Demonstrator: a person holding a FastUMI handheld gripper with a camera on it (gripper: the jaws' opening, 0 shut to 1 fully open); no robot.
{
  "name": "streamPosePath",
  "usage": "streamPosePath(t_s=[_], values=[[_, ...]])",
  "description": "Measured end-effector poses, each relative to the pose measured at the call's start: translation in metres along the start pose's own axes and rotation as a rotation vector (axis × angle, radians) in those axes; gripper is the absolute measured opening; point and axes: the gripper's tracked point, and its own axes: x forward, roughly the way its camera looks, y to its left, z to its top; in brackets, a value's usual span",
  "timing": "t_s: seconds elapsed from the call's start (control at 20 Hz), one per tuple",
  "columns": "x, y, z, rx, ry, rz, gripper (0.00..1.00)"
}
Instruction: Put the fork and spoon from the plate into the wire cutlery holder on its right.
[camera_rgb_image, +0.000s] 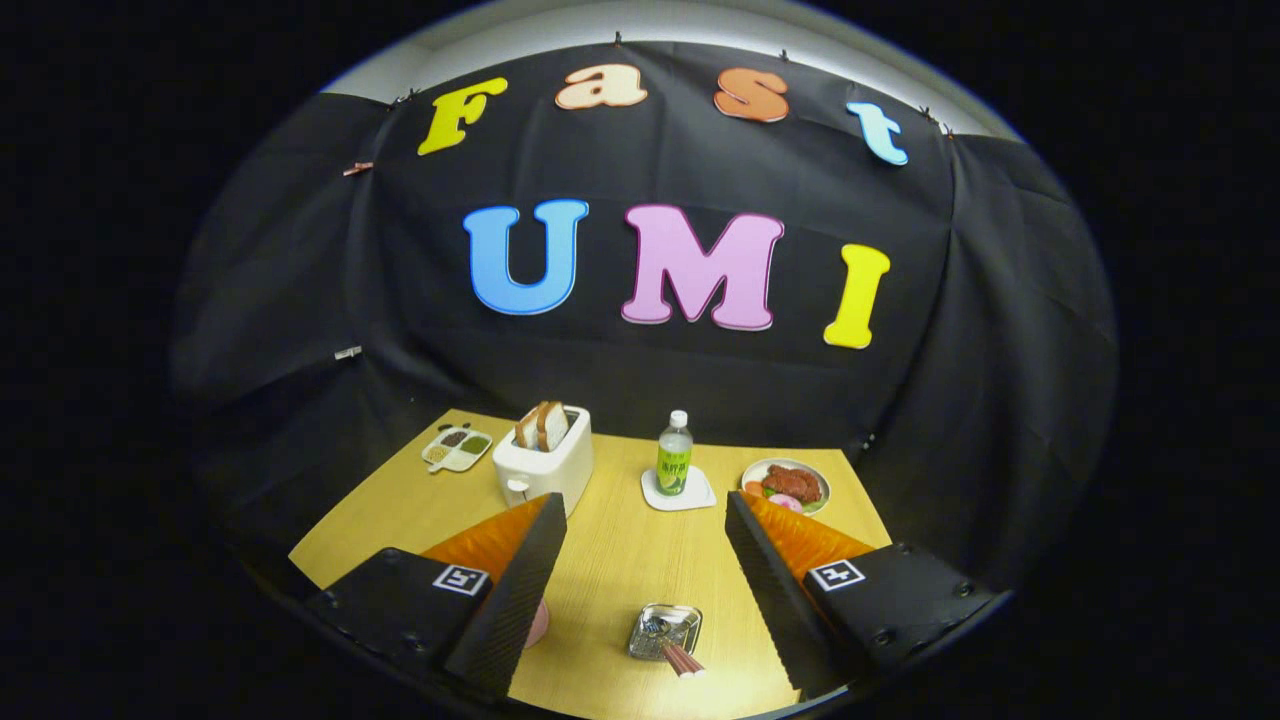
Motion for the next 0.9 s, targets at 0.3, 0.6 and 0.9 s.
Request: streamPosePath(t_s=[0.3,0.6,0.9], values=[[-0.011,0.003,0.011,0.0,-0.057,-0.017,1.0],[-0.008,-0.012,0.024,0.031,-0.088,-0.015,0.99],[-0.004,-0.032,0.032,0.056,-0.097,0.014,0.99]])
